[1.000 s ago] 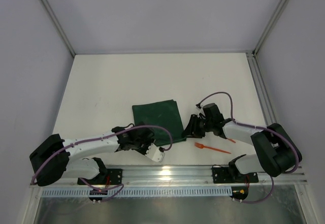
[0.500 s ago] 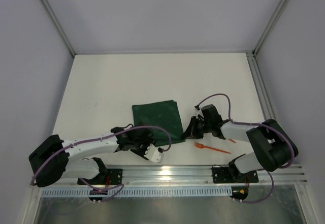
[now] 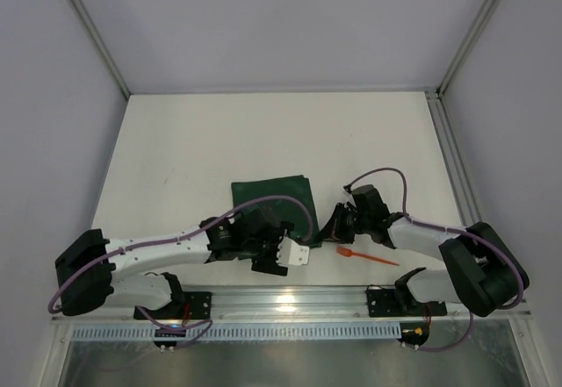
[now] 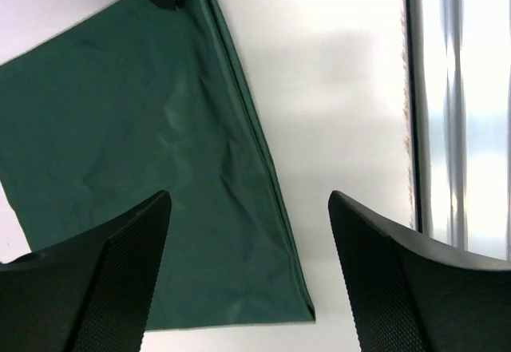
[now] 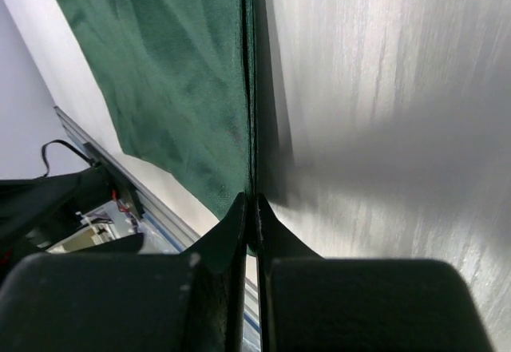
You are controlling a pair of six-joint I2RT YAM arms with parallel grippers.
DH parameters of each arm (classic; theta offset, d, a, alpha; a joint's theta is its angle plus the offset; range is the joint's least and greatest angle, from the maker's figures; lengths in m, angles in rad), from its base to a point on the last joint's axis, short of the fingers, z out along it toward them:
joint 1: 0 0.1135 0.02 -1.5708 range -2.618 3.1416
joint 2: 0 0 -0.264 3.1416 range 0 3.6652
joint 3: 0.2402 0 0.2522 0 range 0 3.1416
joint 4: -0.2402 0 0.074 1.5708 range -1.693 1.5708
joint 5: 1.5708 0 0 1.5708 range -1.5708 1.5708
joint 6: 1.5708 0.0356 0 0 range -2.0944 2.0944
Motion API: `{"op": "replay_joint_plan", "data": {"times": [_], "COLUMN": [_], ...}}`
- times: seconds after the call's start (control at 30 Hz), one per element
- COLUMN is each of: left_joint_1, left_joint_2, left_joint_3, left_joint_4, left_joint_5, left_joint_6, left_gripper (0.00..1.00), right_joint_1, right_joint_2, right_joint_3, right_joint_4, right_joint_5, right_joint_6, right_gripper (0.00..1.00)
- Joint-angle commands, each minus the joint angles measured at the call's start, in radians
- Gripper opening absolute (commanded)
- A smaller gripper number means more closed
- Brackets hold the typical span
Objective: Fold the napkin into a case and place the utensils inside
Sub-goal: Pick up the lower triangle-folded napkin from the center of the board.
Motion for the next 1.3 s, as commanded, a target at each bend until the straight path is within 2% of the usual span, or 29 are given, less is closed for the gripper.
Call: {"op": "replay_joint_plan", "data": {"times": [0.0, 0.2, 0.3, 0.63, 0.8, 0.9, 1.03, 1.1, 1.27], "left_joint_1": [-0.024, -0.088, -0.104, -0.138, -0.138, -0.138, -0.138, -0.138, -0.138], "left_joint_2": [0.057, 0.171, 0.224, 0.350, 0.382, 0.404, 0.412, 0.412, 0.396], "left_joint_3": [0.017, 0.002, -0.003, 0.003, -0.003, -0.004, -0.004, -0.015, -0.026], "left_joint_4": [0.255, 0.472, 0.525, 0.603, 0.635, 0.657, 0.651, 0.652, 0.625], "left_joint_5": [-0.105, -0.144, -0.186, -0.251, -0.311, -0.332, -0.328, -0.325, -0.347], "left_joint_6": [-0.218, -0.284, -0.318, -0.370, -0.331, -0.311, -0.295, -0.291, -0.272], "left_gripper": [0.84, 0.91, 0.92, 0.92, 0.91, 0.88, 0.72, 0.68, 0.51], "right_joint_1": [0.007, 0.007, 0.007, 0.007, 0.007, 0.007, 0.007, 0.007, 0.007], "right_joint_2": [-0.064, -0.091, -0.091, -0.093, -0.075, -0.065, -0.071, -0.078, -0.082], "right_joint_3": [-0.036, -0.099, -0.102, -0.143, -0.160, -0.159, -0.159, -0.160, -0.171], "right_joint_4": [0.085, 0.185, 0.197, 0.285, 0.337, 0.340, 0.346, 0.345, 0.345], "right_joint_5": [-0.013, -0.042, -0.058, -0.094, -0.122, -0.131, -0.134, -0.133, -0.127], "right_joint_6": [0.134, 0.251, 0.275, 0.354, 0.386, 0.386, 0.392, 0.392, 0.393], "right_gripper": [0.04, 0.04, 0.04, 0.04, 0.04, 0.04, 0.04, 0.04, 0.04]}}
